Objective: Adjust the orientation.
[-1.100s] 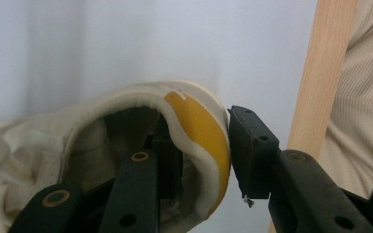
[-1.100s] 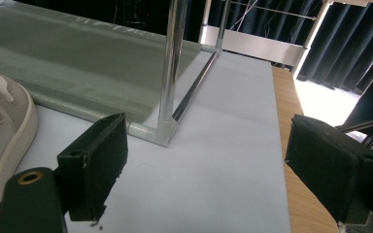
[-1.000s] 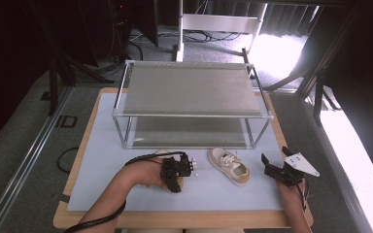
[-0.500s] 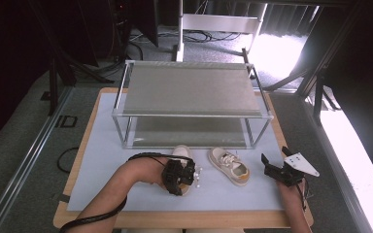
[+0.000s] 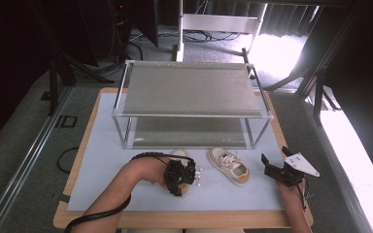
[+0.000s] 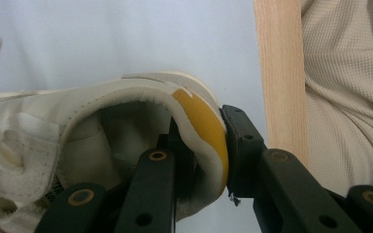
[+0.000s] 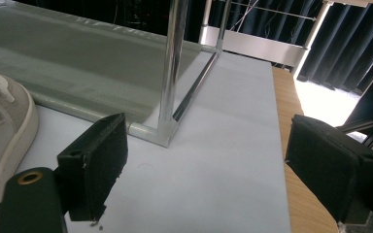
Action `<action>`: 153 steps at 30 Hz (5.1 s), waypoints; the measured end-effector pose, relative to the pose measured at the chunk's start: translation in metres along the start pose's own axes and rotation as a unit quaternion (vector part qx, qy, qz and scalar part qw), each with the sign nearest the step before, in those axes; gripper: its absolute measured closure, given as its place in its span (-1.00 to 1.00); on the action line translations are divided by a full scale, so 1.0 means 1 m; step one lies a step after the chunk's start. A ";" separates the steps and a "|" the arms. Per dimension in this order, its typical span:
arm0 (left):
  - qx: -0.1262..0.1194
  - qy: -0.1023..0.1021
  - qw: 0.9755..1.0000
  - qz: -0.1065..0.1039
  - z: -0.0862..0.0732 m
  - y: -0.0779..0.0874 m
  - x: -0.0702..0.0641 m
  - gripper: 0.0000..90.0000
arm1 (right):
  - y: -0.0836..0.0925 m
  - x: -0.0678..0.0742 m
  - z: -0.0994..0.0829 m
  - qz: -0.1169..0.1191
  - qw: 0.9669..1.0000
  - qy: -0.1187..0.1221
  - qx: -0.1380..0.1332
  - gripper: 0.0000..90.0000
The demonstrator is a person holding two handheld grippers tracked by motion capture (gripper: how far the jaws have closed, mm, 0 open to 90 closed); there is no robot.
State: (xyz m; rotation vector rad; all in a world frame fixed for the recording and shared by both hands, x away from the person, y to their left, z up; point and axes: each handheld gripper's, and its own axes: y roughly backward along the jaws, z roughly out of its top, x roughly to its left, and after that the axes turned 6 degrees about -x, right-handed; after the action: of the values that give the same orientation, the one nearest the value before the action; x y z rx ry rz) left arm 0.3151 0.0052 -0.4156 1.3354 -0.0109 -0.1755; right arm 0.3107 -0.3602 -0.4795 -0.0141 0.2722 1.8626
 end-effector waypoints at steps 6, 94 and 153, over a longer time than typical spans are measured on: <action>0.008 0.062 0.998 0.015 0.003 -0.005 0.003 0.15 | 0.001 0.000 0.000 0.006 1.000 0.004 -0.006 -0.70; -0.012 0.063 0.998 0.009 0.002 0.002 -0.003 0.02 | -0.038 0.116 0.124 0.477 0.642 0.467 0.377 0.38; -0.067 0.119 0.991 0.017 -0.005 -0.005 0.002 0.40 | -0.039 0.173 0.113 0.522 0.655 0.430 0.337 0.61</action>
State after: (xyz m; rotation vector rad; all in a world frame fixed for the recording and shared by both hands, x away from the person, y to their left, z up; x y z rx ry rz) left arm 0.3169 0.0082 -0.4219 1.2140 0.1766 0.0119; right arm 0.3087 -0.1651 -0.4022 -0.2952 1.9945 2.6134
